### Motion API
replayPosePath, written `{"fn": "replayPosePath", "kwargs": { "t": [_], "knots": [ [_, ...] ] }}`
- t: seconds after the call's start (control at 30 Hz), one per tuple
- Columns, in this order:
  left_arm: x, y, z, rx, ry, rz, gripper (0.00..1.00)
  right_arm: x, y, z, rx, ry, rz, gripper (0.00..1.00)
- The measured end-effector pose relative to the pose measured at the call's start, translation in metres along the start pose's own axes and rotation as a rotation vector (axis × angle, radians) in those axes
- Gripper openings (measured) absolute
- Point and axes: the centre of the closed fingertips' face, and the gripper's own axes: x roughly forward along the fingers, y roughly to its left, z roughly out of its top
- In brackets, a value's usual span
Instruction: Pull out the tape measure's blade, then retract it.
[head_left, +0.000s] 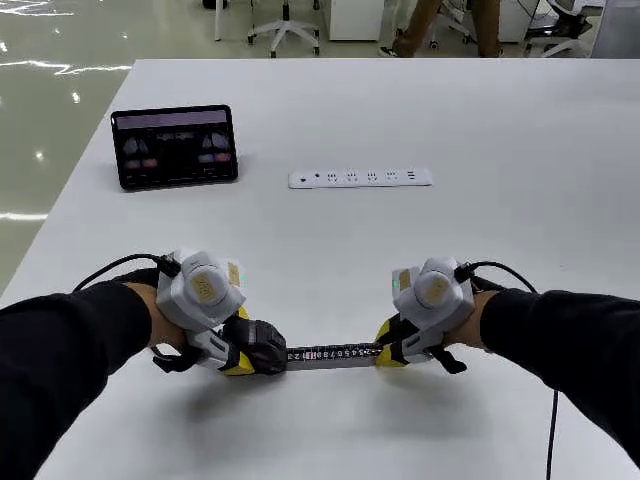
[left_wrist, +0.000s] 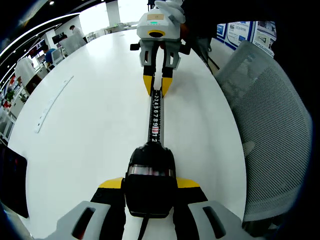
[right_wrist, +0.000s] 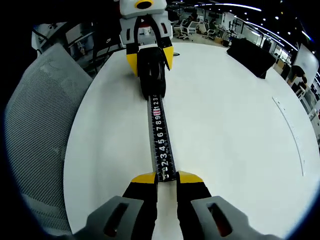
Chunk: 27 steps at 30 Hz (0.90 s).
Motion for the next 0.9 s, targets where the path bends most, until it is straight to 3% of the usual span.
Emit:
{"fn": "replayPosePath", "kwargs": {
  "t": [0.9],
  "knots": [
    [0.001, 0.0, 0.0, 0.002, 0.001, -0.004, 0.33, -0.017, -0.004, -0.027, 0.016, 0.039, -0.006, 0.09]
  ]
}}
